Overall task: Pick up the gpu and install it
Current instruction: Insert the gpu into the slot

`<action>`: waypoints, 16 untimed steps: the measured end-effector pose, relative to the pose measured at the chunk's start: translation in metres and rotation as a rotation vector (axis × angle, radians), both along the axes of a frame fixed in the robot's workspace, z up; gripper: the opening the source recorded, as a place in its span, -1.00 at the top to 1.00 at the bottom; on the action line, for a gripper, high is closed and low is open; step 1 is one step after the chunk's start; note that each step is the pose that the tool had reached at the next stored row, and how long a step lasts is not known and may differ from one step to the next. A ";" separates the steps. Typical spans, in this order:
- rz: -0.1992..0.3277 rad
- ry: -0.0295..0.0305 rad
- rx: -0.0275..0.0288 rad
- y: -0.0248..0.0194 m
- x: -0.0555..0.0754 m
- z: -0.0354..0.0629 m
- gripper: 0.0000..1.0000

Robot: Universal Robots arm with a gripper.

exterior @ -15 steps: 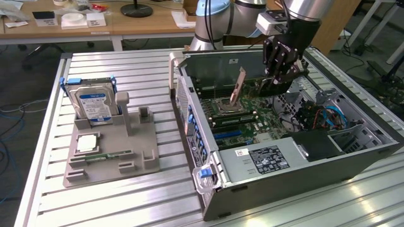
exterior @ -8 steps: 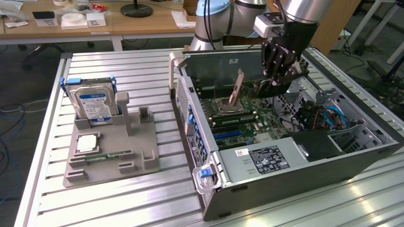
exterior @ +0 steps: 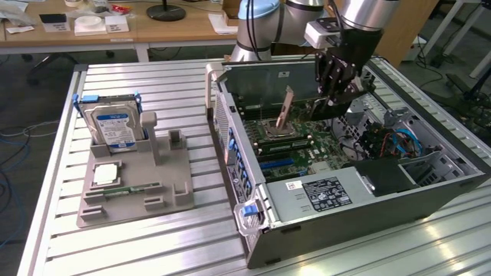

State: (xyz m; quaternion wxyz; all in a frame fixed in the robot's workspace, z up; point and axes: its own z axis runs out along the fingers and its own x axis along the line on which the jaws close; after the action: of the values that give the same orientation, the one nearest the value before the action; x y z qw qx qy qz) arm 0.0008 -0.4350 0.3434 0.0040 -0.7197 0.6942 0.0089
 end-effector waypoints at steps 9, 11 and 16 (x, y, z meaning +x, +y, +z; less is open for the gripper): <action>0.000 -0.0002 -0.0001 0.0000 -0.003 -0.0054 0.47; 0.000 -0.0002 0.0000 0.0000 -0.003 -0.0055 0.47; 0.000 -0.0003 0.0001 -0.0008 -0.003 -0.0056 0.47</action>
State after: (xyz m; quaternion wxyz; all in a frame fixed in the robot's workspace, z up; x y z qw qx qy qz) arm -0.0024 -0.4358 0.3378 0.0042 -0.7197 0.6942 0.0089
